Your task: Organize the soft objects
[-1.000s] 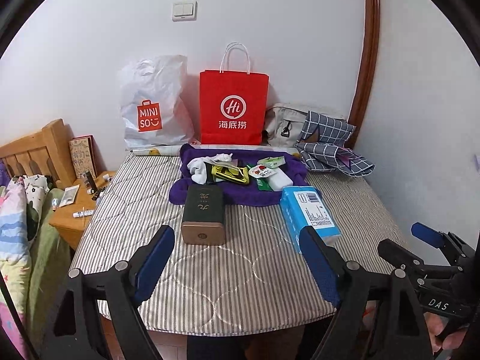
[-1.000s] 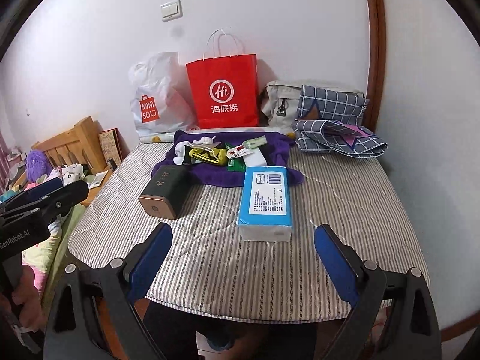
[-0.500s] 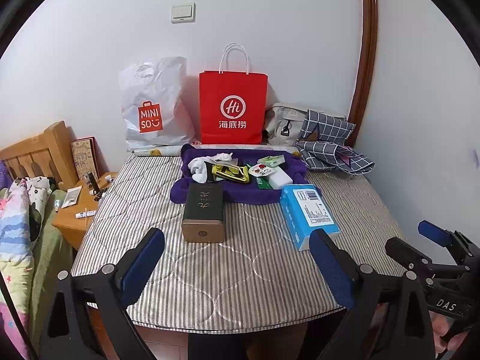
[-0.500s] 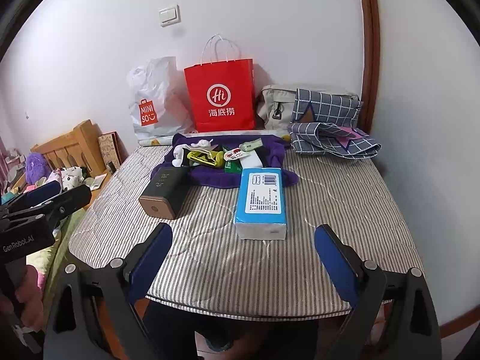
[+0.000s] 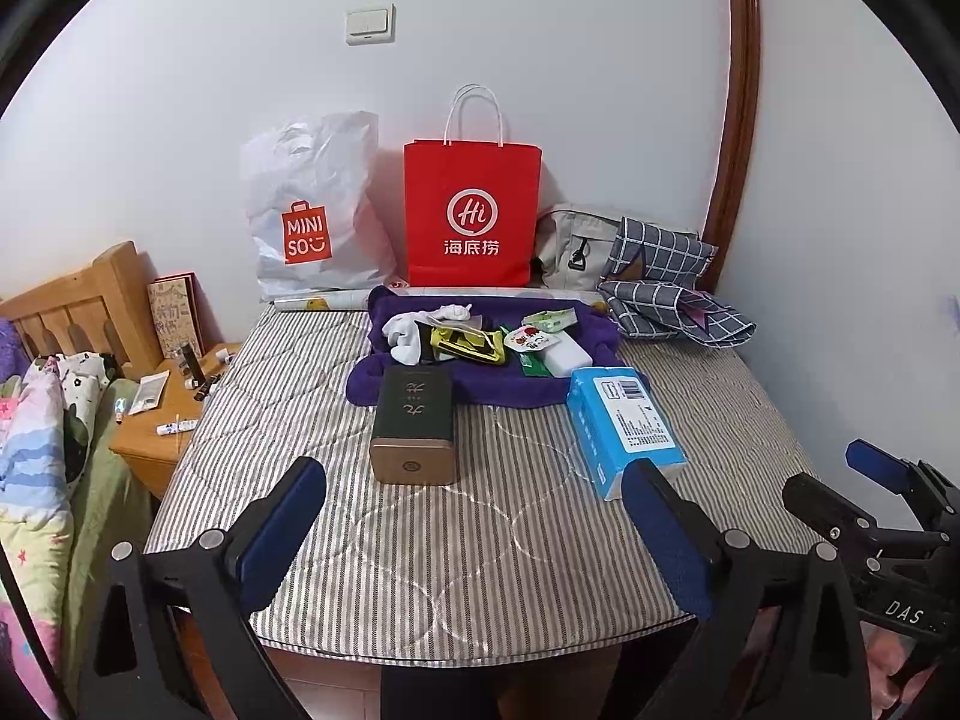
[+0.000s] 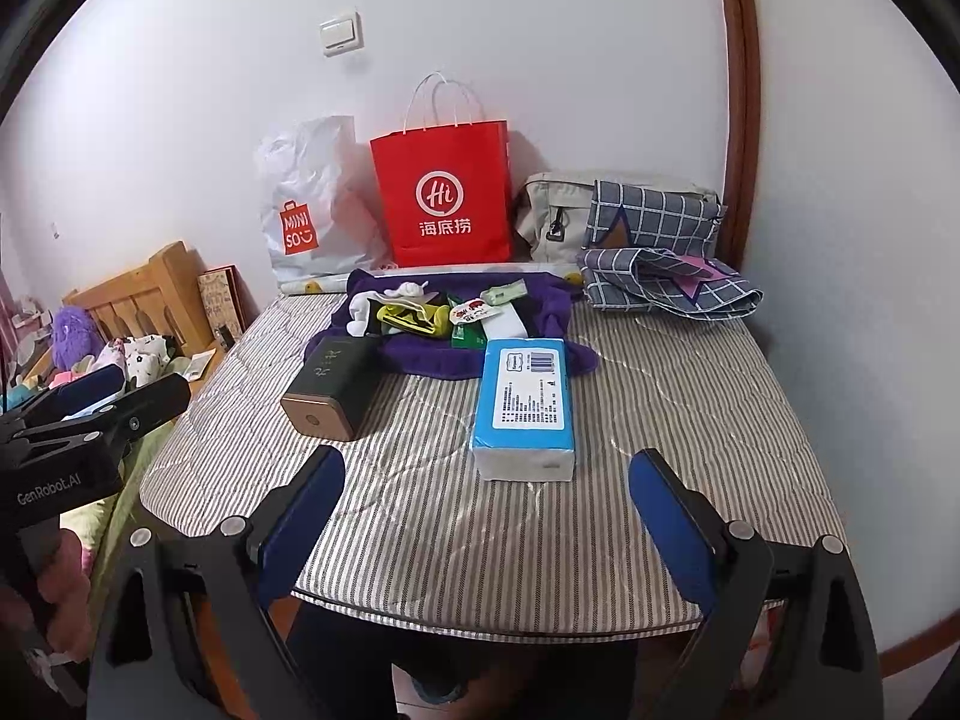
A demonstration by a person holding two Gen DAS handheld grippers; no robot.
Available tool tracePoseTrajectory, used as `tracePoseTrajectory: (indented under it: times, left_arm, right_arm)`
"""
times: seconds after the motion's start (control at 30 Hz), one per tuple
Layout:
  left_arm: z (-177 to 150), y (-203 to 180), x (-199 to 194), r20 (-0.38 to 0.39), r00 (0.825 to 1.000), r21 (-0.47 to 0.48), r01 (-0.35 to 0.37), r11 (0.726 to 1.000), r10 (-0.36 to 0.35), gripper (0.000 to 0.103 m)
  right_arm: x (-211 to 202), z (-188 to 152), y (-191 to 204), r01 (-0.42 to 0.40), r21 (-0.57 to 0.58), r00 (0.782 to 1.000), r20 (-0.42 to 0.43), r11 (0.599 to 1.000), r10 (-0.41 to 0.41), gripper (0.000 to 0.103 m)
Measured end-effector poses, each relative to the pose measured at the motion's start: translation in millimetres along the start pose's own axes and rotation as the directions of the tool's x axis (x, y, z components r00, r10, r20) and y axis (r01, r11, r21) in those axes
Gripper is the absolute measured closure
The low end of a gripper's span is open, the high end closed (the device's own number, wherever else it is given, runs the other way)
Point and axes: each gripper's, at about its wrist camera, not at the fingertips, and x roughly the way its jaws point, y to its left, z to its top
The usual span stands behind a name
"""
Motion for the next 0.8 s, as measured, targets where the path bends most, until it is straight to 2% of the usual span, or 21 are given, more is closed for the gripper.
tracePoseTrajectory:
  times: [0.8]
  left_arm:
    - [1.3, 0.0, -0.2, 0.003, 1.000, 0.001, 0.001, 1.000, -0.001, 0.003]
  right_arm:
    - [-4.2, -0.6, 0.6, -0.005, -0.002, 1.000, 0.005, 1.000, 0.005, 0.008]
